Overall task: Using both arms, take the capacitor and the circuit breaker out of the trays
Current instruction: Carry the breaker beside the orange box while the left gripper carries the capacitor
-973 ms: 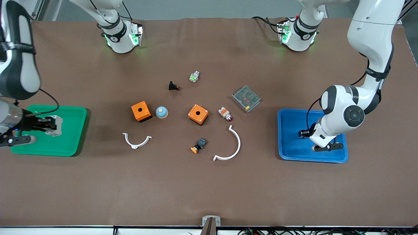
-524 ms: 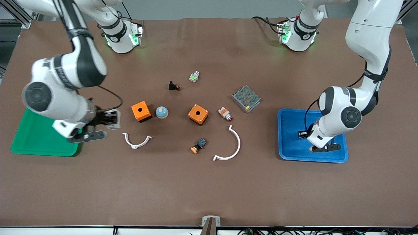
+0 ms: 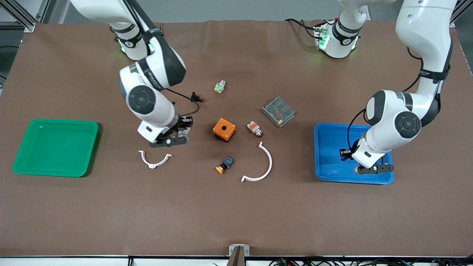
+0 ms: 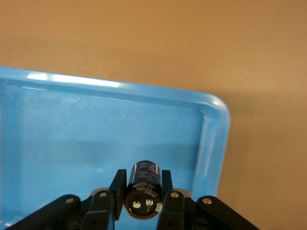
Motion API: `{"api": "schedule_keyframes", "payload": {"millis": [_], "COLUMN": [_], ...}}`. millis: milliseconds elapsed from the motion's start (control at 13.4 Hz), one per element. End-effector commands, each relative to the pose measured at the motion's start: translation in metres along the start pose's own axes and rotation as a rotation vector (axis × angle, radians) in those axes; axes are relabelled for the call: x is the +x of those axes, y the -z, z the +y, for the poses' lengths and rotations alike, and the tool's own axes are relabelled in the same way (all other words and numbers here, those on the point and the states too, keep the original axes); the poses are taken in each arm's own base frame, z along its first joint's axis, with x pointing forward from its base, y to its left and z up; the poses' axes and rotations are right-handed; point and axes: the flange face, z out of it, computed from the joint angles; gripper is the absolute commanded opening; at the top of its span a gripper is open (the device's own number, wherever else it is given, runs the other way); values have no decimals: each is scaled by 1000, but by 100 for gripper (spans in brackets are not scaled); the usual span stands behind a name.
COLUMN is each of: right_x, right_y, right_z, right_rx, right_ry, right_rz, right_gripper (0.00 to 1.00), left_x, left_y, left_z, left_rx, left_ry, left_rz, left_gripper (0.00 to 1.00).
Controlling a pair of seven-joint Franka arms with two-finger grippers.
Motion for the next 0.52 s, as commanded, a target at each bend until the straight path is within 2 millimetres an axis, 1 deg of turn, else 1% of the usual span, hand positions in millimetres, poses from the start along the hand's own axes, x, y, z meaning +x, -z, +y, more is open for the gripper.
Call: {"api": "schedule_keyframes", "payload": {"millis": [0, 75, 150, 224, 299, 374, 449], "right_x": [4, 4, 3, 3, 5, 6, 8], "right_y": [-37, -49, -58, -67, -78, -90, -102], "right_z": [-18, -26, -31, -31, -29, -27, -26], "right_rx": [17, 14, 14, 18, 25, 32, 37], "right_ry": [-45, -64, -75, -88, -94, -99, -111], "right_rz": [8, 7, 12, 23, 40, 56, 71], "right_gripper": [18, 18, 18, 18, 18, 18, 18], "left_x": [-1, -7, -3, -4, -11, -16, -19], "left_y": [19, 15, 26, 29, 25, 15, 9], "left_z": [54, 80, 104, 119, 139, 156, 178], "left_rx": [-37, -40, -45, -54, -58, -60, -67], "left_ry": [-33, -8, 21, 46, 54, 66, 76], "left_rz": [-14, -18, 6, 11, 3, -11, -16], "left_gripper": [1, 1, 1, 1, 1, 1, 1]}}
